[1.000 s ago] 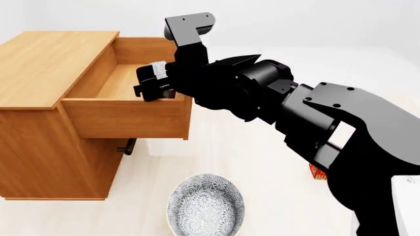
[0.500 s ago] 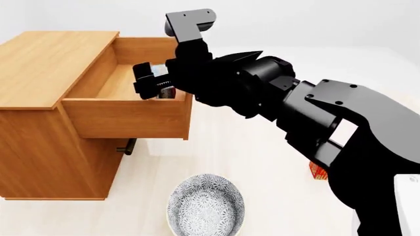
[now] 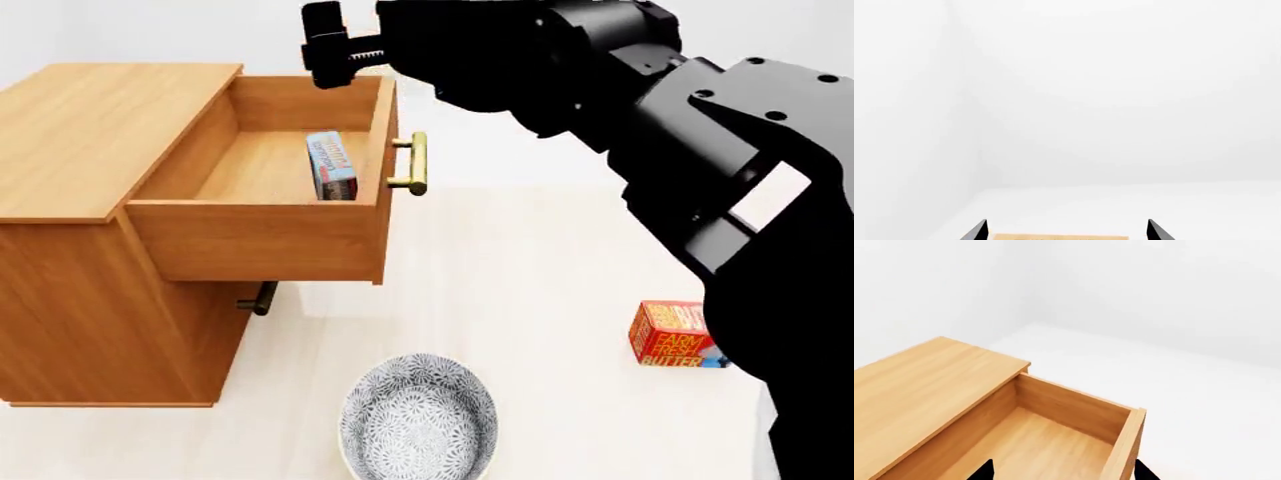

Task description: Put the chocolate pudding in the top drawer of the cabinet and close it.

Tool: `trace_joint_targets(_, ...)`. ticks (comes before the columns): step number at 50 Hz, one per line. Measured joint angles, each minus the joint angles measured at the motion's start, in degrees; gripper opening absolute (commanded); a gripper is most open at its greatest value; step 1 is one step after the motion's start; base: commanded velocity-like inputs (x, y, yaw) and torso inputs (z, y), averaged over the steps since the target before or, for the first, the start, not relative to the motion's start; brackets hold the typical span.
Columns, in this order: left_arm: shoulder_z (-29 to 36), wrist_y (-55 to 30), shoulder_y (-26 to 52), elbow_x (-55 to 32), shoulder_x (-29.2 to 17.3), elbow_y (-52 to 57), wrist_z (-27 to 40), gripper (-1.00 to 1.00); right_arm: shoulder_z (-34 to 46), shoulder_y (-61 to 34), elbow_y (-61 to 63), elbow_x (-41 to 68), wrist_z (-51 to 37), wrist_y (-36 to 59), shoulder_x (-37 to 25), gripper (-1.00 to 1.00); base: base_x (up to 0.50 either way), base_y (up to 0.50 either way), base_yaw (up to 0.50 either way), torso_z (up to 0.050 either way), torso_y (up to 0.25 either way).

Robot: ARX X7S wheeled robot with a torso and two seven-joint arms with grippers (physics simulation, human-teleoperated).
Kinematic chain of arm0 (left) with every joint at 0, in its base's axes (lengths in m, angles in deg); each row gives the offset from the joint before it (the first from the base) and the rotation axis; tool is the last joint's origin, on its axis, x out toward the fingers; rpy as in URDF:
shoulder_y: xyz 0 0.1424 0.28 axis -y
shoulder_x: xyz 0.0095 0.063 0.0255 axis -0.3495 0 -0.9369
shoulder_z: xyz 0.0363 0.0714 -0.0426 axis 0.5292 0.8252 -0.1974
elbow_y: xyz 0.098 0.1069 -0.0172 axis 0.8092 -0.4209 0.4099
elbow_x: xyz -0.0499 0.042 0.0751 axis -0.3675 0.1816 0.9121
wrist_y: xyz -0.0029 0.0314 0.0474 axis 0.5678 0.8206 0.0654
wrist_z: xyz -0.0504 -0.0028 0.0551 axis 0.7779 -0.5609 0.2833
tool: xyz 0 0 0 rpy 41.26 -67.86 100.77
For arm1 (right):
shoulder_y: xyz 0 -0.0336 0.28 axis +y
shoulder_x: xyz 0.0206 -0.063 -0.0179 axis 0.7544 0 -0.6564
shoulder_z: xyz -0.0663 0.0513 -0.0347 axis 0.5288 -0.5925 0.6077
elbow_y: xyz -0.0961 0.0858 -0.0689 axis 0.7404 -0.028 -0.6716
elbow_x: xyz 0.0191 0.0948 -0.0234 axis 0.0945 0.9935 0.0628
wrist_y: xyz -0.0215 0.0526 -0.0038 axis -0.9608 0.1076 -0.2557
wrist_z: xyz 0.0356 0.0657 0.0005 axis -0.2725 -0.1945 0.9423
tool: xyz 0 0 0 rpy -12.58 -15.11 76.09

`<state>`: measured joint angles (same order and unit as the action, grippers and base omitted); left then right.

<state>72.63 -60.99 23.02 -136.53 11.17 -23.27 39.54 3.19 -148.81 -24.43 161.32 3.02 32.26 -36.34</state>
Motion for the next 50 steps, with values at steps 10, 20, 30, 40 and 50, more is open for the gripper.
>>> trace_joint_targets(10,-0.5,-0.3,-1.6,-1.8,1.7,1.4,0.9,1.00,0.7,-1.6,-5.8,-1.6,2.1,1.1,-1.7,1.00,0.00,0.00,0.00,0.000,0.000)
trace_joint_targets(20,0.1,0.5,-3.9,-2.6,4.4,2.1,1.3,1.00,0.0,-2.0,4.6,-1.6,-4.2,0.9,-12.9,1.00,0.00,0.00,0.00,0.000,0.000)
trace_joint_targets(30,1.7,2.2,-6.1,-2.3,8.2,2.4,0.9,1.00,-0.8,-1.5,17.1,-1.2,-10.9,0.3,-24.5,1.00,0.00,0.00,0.00,0.000,0.000)
trace_joint_targets(40,3.1,3.5,-8.3,-2.7,12.1,3.7,0.7,1.00,-1.4,-0.8,28.7,-0.7,-16.9,-0.1,-35.7,1.00,0.00,0.00,0.00,0.000,0.000)
trace_joint_targets(50,4.3,4.4,-10.1,-3.6,16.0,5.4,0.8,1.00,-1.8,0.1,38.5,-0.4,-21.8,-0.4,-45.6,1.00,0.00,0.00,0.00,0.000,0.000)
